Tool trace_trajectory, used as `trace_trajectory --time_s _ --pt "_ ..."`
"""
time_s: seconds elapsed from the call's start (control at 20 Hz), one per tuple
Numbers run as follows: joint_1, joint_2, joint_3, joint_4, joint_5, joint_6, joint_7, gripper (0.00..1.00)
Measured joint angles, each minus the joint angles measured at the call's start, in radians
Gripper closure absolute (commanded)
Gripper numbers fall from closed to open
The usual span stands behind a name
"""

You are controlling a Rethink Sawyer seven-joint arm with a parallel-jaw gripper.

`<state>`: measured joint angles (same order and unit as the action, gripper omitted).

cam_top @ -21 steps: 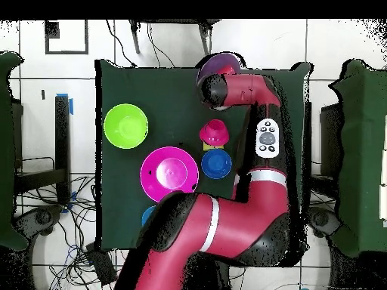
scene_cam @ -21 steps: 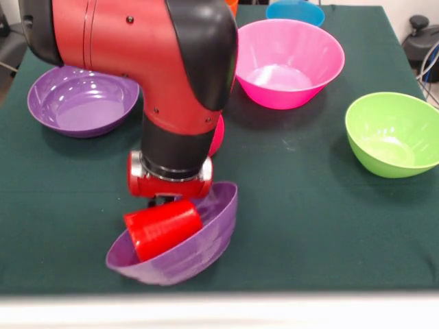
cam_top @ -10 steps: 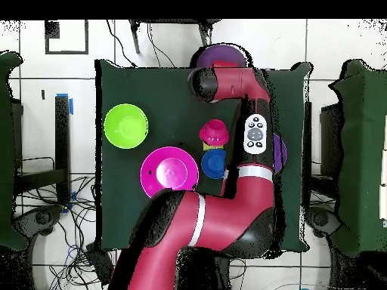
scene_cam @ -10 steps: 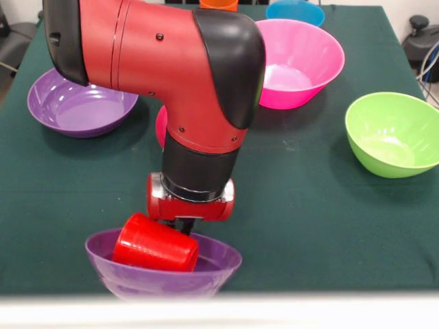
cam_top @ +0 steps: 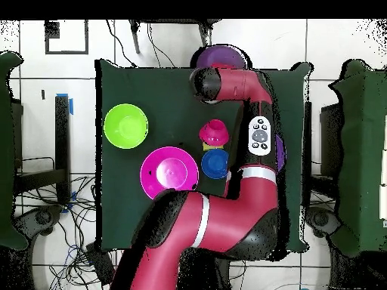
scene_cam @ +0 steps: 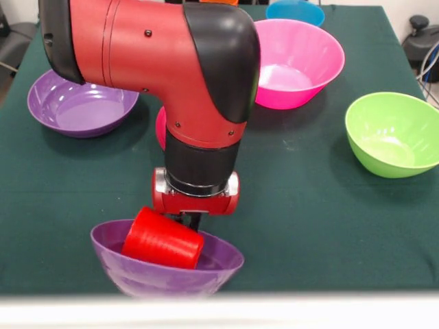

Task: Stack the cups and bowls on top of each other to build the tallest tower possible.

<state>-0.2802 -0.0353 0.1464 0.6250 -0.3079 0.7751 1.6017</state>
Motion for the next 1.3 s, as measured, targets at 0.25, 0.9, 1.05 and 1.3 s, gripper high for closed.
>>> trace_trajectory --time_s 0.25,0.9,1.05,1.3 --pt "-0.015 -0.03 -0.004 0.067 0.009 0.0 0.0 1.0" --pt "-0.041 -0.093 -0.044 0.191 0.007 0.084 0.0 1.0" --pt "-0.04 -0.098 -0.069 0.19 0.007 0.268 0.0 1.0" --pt "-0.04 -0.101 -0.101 0.189 0.005 0.583 0.0 1.0"
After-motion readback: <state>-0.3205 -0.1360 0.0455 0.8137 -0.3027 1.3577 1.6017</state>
